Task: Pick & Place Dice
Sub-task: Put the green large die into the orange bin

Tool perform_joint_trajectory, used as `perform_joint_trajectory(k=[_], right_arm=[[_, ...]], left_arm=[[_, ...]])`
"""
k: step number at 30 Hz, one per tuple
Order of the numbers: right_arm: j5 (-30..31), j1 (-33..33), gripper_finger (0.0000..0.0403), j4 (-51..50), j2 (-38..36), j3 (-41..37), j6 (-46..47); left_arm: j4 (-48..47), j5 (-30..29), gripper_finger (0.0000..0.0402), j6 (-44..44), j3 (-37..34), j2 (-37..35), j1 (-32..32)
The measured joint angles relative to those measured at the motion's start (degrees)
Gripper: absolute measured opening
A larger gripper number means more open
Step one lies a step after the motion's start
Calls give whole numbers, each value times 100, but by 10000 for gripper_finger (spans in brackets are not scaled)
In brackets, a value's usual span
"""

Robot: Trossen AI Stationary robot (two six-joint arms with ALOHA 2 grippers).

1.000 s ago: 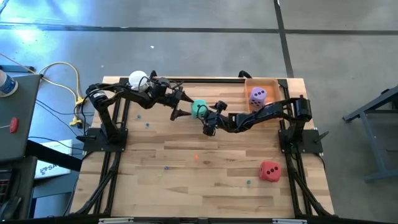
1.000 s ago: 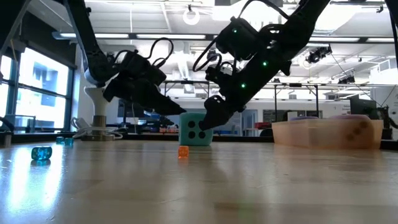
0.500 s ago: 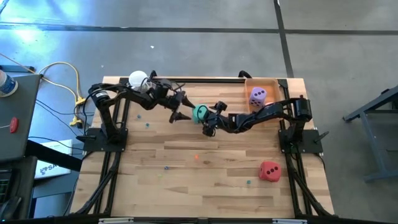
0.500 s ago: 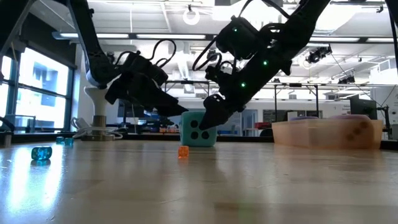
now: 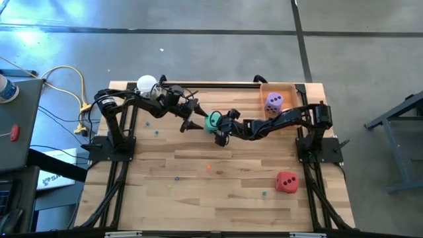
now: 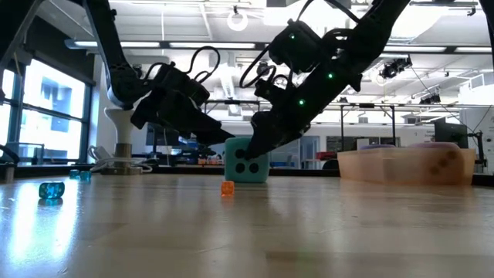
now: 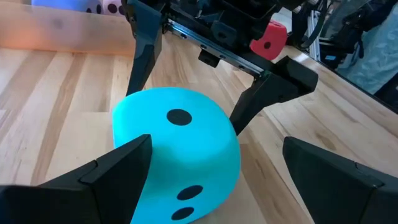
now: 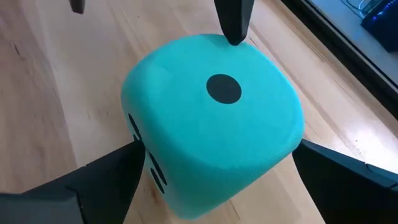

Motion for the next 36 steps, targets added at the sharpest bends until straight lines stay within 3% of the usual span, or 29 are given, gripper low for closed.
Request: perform_joint_trajectory(k=[8,16,29,36], right_arm=[[171,-37,381,3,2,0,219],[-219,-195,248,-35,-4,0,336],[-357,-168,232,-136,-6,2,53],[-162,-51,222,-191,11,15,17]], left_arm=[[-21,-31,353,-8,2,4,-8],[-42,-40,353,-39,-2,4,-8],[68,128,353,-375,-16,-32,18],[92,275,353,-333,-28,-600,48]])
